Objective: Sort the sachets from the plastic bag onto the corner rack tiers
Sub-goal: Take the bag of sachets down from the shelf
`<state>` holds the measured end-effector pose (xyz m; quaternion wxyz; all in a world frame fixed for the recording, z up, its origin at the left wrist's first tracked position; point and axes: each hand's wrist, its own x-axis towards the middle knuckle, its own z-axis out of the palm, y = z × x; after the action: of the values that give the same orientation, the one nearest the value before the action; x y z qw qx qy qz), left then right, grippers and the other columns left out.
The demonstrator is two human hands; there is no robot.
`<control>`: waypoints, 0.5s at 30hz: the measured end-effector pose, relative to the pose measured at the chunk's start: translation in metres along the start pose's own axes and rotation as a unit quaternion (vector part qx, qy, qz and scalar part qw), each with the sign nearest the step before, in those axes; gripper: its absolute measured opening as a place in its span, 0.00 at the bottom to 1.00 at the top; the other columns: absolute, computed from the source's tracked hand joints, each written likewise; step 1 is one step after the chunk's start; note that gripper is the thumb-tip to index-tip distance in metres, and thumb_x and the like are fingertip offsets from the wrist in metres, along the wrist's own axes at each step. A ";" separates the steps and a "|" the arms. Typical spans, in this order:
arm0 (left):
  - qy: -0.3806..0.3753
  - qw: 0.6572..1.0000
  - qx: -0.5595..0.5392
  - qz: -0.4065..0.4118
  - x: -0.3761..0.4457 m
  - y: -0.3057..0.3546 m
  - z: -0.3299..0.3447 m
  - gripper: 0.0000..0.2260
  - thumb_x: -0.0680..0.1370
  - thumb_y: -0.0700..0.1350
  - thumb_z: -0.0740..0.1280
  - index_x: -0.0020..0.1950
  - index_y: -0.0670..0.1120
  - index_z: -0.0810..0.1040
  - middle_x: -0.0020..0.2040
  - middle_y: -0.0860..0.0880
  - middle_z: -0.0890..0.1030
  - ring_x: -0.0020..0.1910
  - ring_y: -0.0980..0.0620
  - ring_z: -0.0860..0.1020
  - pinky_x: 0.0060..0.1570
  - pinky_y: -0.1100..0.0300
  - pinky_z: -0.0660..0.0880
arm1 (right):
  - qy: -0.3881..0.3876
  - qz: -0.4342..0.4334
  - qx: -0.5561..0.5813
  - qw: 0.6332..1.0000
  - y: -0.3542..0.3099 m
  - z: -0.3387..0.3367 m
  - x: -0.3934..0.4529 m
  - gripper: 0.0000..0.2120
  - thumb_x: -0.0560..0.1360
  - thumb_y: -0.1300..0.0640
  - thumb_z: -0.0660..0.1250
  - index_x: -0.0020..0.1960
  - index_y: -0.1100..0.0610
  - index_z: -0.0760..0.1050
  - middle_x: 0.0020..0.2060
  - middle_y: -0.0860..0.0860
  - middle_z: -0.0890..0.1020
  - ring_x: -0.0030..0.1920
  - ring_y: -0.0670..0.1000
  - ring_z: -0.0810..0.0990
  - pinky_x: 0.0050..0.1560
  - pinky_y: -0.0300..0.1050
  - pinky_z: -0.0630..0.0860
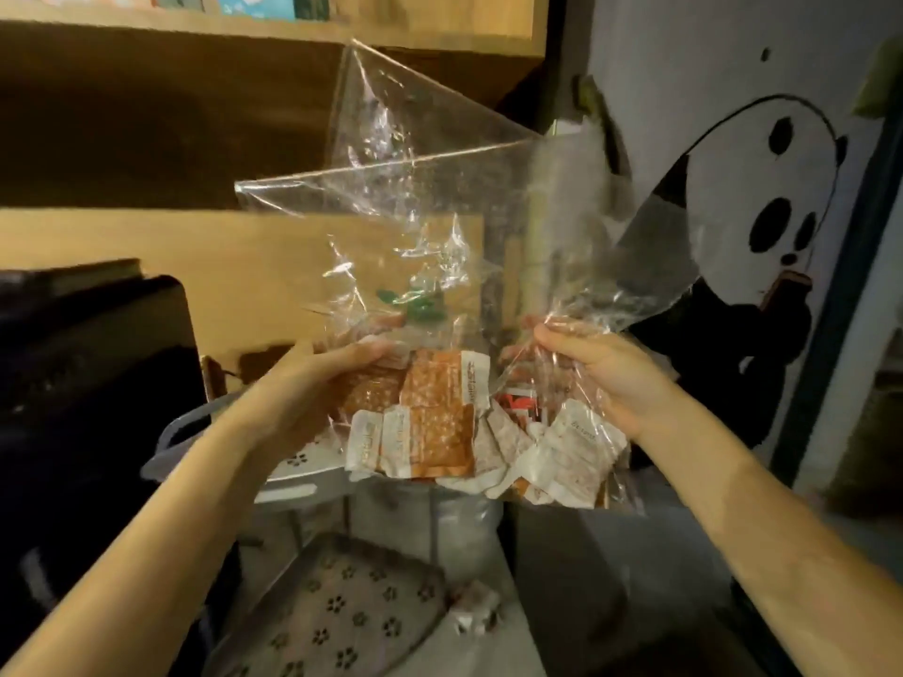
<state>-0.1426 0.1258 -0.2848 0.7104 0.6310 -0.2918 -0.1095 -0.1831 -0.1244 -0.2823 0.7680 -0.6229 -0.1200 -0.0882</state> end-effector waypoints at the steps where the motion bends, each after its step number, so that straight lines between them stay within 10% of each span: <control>1: 0.011 1.000 0.001 -0.020 -0.011 -0.013 0.001 0.34 0.53 0.56 0.79 0.55 0.45 0.78 0.41 0.48 0.85 0.36 0.53 0.83 0.30 0.65 0.77 | 0.002 0.017 -0.001 1.000 0.015 -0.001 -0.007 0.08 0.76 0.66 0.60 0.50 0.62 0.78 0.36 0.54 0.86 0.38 0.49 0.85 0.39 0.40 0.82; 15: 0.148 0.962 -0.041 -0.226 -0.159 -0.202 -0.003 0.24 0.58 0.48 0.76 0.52 0.42 0.79 0.42 0.45 0.85 0.38 0.49 0.83 0.33 0.61 0.79 | 0.028 0.291 -0.029 0.956 0.214 -0.002 -0.116 0.06 0.74 0.62 0.66 0.47 0.54 0.81 0.41 0.48 0.85 0.46 0.49 0.83 0.52 0.48 0.79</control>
<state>-0.2260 0.1754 -0.5233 0.7277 0.6601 -0.0286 -0.1844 -0.2331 -0.0838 -0.5168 0.7453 -0.6499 0.0905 0.1182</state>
